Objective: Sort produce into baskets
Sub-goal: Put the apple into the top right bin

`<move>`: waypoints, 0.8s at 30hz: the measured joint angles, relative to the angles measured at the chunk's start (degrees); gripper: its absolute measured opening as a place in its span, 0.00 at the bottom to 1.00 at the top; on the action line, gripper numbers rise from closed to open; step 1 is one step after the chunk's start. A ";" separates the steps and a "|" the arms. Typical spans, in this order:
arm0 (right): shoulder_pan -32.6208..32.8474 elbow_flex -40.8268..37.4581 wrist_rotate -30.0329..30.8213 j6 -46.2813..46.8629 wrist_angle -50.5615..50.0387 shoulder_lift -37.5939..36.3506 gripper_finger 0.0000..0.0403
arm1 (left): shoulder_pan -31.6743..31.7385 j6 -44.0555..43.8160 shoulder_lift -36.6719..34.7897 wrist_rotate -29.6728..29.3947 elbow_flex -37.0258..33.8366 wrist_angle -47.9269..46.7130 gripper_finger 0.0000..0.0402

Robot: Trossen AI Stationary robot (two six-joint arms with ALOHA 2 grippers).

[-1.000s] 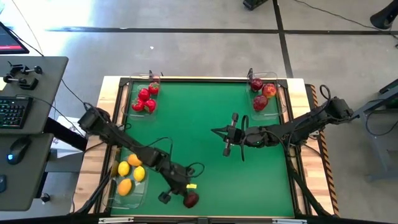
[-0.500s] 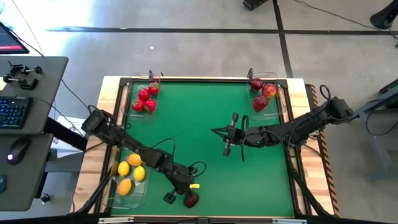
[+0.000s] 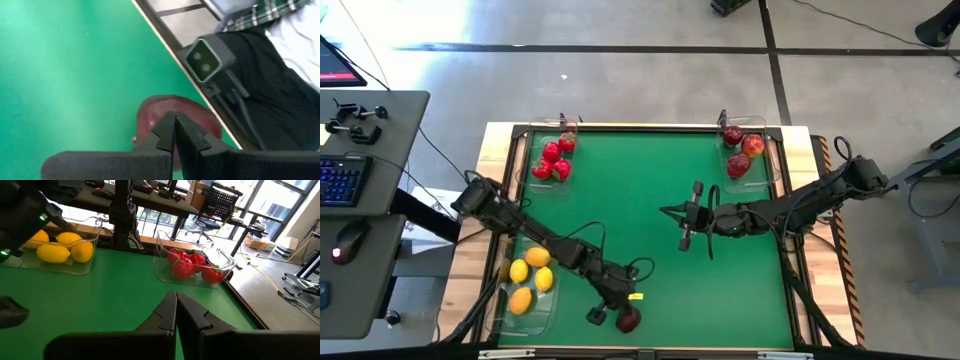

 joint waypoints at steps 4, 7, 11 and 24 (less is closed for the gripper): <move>-0.02 0.00 0.00 0.00 0.00 0.00 0.00 | 1.36 -0.09 0.00 -0.92 0.00 -0.58 0.00; 0.00 0.00 0.00 0.00 -0.02 0.00 0.00 | 2.47 -0.13 0.00 -1.10 0.00 -0.76 0.00; 0.00 0.00 0.00 0.00 -0.02 0.00 0.00 | 3.67 -0.13 0.02 -1.32 0.00 -0.79 0.00; 0.00 0.00 0.00 0.12 -0.02 0.00 0.00 | 5.60 2.82 0.02 -2.82 0.00 -0.53 0.00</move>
